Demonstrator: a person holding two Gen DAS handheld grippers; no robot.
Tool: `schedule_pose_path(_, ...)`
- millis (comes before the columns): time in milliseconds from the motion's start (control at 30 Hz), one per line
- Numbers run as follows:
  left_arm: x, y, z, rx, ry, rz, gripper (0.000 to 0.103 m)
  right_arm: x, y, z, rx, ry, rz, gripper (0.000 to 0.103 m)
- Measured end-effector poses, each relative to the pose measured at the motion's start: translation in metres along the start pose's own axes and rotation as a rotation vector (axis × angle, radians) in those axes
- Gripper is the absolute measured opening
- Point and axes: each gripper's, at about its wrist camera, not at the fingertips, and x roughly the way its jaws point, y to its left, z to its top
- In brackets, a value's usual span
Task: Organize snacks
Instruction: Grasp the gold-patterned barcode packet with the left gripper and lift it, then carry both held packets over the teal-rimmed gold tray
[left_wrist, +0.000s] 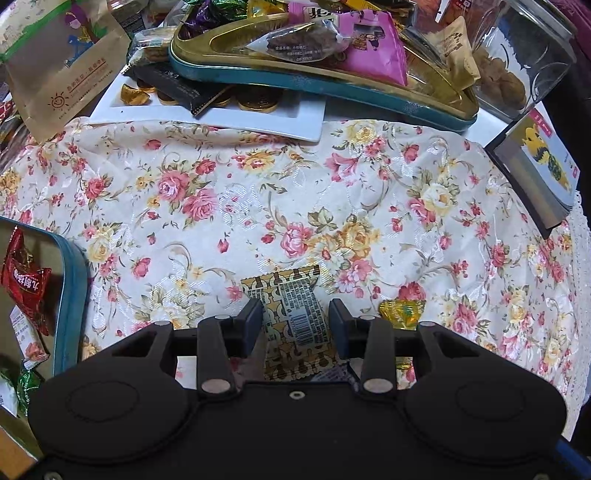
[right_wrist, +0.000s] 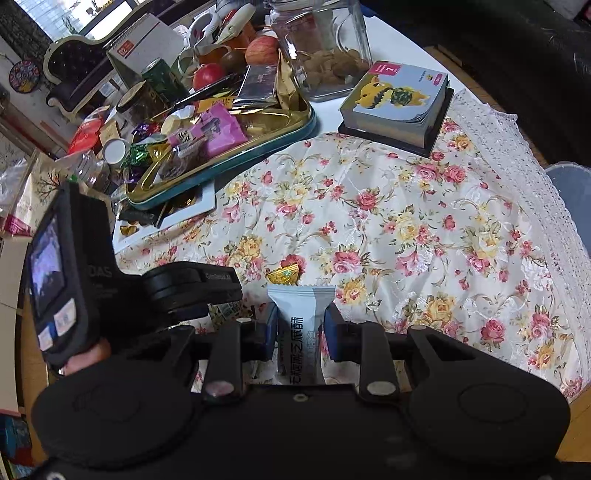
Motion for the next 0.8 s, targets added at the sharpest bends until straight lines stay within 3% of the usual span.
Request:
schedule_pose_path(233, 0.013, -0.007, 0.001, 0.029, 0.025, 0.039, 0.050, -0.007, 0.003, 0.001, 0.002, -0.017, 0.023, 0.028)
schedule_pose_path(467, 0.012, -0.009, -0.002, 0.047, 0.031, 0.020, 0.043, -0.010, 0.006, 0.002, 0.008, -0.031, 0.030, 0.028)
schedule_pose_path(800, -0.048, 0.016, 0.008, 0.009, -0.060, 0.008, 0.043, -0.017, 0.011, 0.010, 0.035, -0.063, 0.036, 0.028)
